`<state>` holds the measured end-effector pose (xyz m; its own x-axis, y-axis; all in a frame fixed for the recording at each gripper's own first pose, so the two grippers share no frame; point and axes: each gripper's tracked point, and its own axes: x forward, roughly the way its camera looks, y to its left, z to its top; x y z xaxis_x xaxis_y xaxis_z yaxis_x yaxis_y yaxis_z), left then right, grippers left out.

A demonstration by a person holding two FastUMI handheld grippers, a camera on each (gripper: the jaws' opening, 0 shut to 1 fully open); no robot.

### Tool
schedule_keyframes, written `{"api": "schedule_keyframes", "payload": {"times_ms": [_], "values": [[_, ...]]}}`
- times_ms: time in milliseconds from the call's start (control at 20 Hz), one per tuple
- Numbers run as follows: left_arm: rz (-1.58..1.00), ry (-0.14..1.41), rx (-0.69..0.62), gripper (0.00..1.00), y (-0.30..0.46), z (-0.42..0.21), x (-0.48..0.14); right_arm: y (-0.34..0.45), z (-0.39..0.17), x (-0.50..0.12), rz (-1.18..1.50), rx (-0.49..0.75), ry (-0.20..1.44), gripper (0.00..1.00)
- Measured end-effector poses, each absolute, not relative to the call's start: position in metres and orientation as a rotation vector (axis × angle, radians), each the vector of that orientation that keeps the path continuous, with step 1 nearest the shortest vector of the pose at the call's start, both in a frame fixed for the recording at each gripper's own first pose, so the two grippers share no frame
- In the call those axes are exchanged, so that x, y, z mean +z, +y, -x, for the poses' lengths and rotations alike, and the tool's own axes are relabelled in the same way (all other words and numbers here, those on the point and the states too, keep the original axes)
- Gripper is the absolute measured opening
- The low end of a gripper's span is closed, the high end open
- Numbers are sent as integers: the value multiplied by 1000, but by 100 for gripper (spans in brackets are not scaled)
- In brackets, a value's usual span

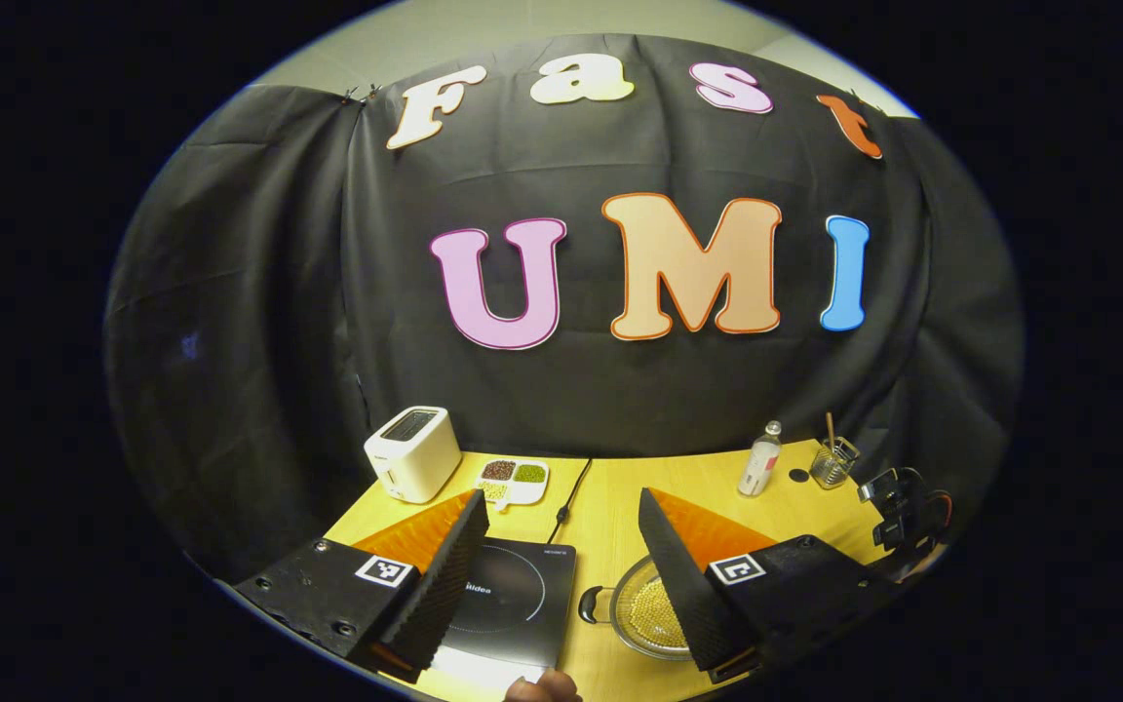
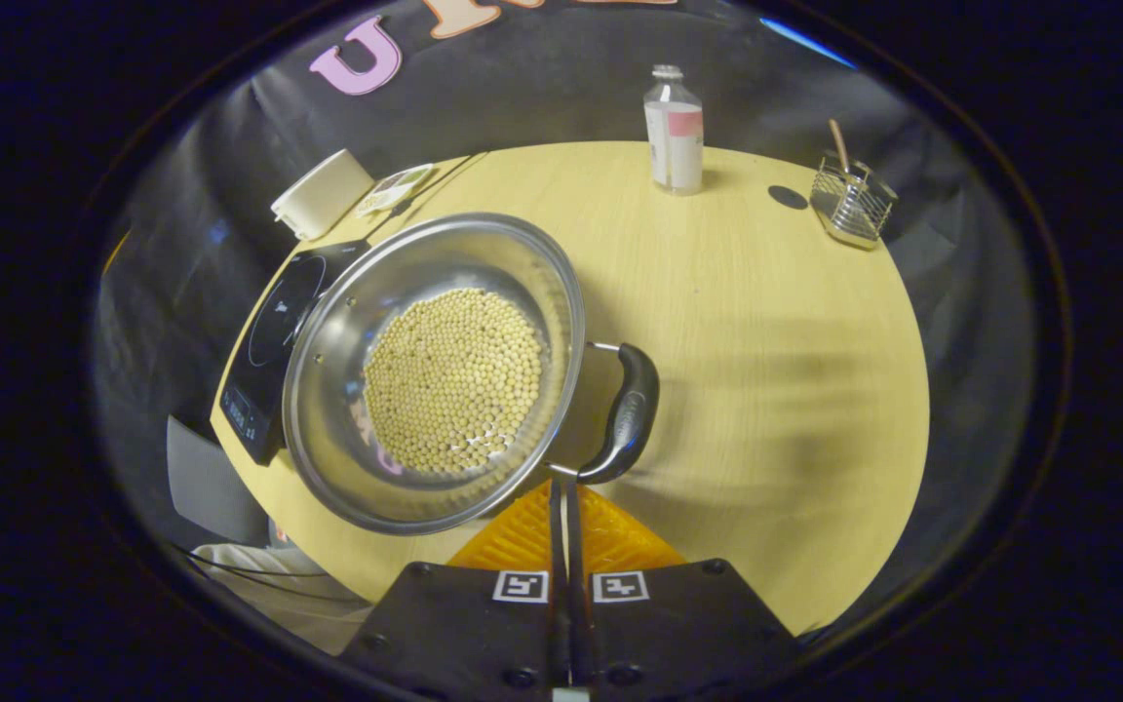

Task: First push the handle of the pot to place it horizontally, then grasp the pot with both hands and set it on the induction cooktop.

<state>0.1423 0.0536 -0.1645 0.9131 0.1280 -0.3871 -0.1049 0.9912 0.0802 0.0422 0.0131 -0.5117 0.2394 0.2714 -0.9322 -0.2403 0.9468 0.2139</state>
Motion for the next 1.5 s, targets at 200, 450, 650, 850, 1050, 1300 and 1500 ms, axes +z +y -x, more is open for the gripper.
{"api": "schedule_keyframes", "payload": {"times_ms": [200, 450, 650, 850, 1050, 1300, 1500], "values": [[-28, 470, 57, 94, 45, -150, -195, 7, -65, -493, -111, 240, 1211, 2], [49, 588, -33, 95, 35, -156, -248, 6, -85, -488, -198, 112, 1183, 11], [140, 738, -76, 97, 31, -150, -300, 3, -97, -491, -207, 30, 1175, 35], [219, 872, -82, 96, 33, -148, -350, 4, -102, -503, -169, -2, 1199, 64], [198, 984, -93, 95, 38, -147, -399, 4, -100, -523, -95, -19, 1233, 64], [170, 1114, -95, 88, 42, -140, -453, 8, -96, -539, -52, -18, 1283, 65], [147, 1170, -98, 80, 39, -136, -476, 9, -97, -542, -44, -22, 1284, 61]]}}
